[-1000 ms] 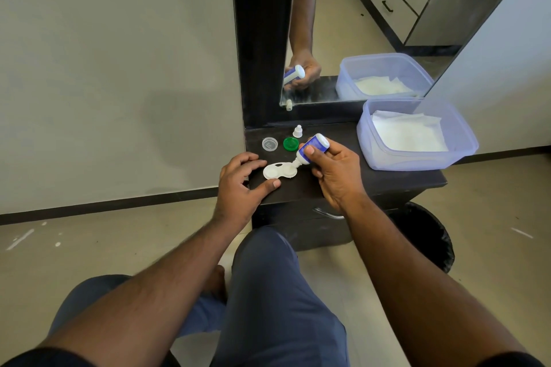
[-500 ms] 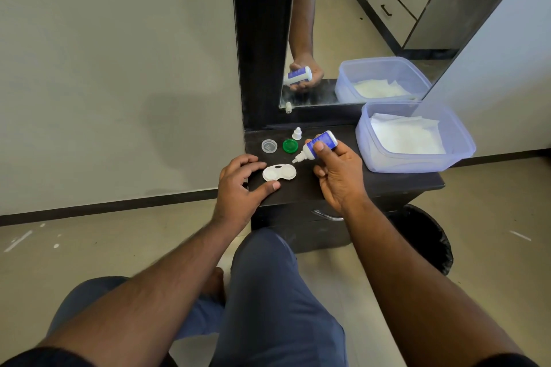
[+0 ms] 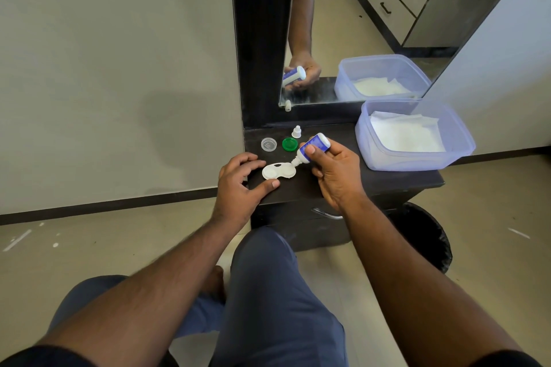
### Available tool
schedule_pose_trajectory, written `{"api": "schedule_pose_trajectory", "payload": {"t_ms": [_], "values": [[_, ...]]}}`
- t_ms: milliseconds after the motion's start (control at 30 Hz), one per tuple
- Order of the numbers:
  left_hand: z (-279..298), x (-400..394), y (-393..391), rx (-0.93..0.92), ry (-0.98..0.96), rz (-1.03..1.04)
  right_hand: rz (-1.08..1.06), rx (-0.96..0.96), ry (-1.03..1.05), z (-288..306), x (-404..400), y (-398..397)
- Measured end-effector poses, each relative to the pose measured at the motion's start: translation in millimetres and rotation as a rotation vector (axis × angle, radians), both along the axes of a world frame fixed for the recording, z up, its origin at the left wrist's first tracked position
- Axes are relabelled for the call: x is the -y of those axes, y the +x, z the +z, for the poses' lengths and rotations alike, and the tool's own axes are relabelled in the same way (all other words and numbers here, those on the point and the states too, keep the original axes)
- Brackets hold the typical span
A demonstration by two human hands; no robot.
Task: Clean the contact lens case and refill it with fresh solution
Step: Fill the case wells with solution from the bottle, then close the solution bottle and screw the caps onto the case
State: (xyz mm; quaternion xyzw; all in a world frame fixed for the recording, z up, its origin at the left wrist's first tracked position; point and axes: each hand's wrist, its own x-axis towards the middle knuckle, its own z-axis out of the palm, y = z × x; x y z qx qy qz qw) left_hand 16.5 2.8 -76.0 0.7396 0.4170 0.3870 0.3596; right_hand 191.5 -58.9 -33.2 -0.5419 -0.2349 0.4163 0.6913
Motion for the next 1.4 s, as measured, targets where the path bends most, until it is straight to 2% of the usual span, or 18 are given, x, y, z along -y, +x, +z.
{"api": "schedule_pose_trajectory", "payload": {"t_ms": [600, 800, 933, 1033, 1100, 1200, 1400], "values": [[6, 4, -1, -0.022, -0.037, 0.017, -0.010, 0.006, -0.044, 1, 1, 0], [10, 5, -3, -0.027, -0.084, 0.002, -0.037, -0.177, 0.060, 8, 3, 2], [23, 7, -7, 0.110, -0.230, 0.034, -0.120, -0.317, 0.104, 10, 3, 5], [37, 0, -5, 0.257, -0.256, 0.218, -0.139, -0.334, 0.103, 10, 3, 6], [49, -9, 2, 0.213, -0.153, 0.273, -0.121, -0.331, 0.095, 10, 4, 6], [70, -23, 23, 0.071, -0.036, 0.171, -0.092, -0.326, 0.070, 9, 5, 9], [86, -49, 76, -0.333, -0.027, -0.057, -0.054, -0.372, 0.119, 6, 4, 12]]}}
